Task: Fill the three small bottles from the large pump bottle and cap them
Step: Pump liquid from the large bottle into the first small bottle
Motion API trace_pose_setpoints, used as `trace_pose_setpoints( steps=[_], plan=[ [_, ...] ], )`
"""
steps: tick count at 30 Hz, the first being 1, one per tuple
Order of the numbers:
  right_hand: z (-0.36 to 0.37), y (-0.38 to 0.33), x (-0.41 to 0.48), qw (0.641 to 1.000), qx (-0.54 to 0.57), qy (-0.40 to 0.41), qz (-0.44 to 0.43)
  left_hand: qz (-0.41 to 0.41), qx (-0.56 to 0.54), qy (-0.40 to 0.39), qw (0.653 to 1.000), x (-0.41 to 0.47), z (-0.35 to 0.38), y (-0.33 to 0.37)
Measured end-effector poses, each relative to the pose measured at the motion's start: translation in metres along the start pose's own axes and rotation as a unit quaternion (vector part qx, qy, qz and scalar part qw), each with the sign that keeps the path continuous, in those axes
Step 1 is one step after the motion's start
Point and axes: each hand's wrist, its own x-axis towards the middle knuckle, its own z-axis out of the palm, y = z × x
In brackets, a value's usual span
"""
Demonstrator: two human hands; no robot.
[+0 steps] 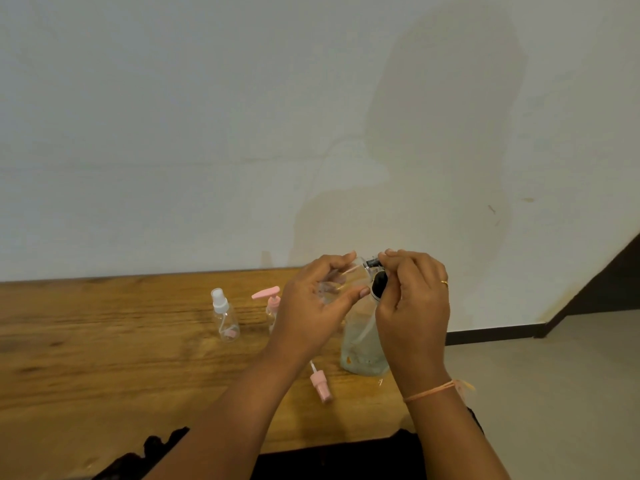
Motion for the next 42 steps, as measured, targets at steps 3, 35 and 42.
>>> trace_pose_setpoints(
  steps=[3, 35, 42],
  plan=[
    [0.0, 0.001, 0.0, 1.0, -0.001, 0.0, -0.009, -0.014, -0.01, -0.002, 1.0, 0.001, 0.0, -0.001],
    [-0.003, -0.002, 0.002, 1.0, 0.018, -0.008, 0.01, -0.023, -0.028, 0.011, 0.999, -0.003, 0.002, 0.004],
    [0.0, 0.001, 0.0, 0.999, 0.01, -0.033, 0.018, -0.049, -0.032, 0.001, 0.998, 0.0, 0.002, 0.003]
  ],
)
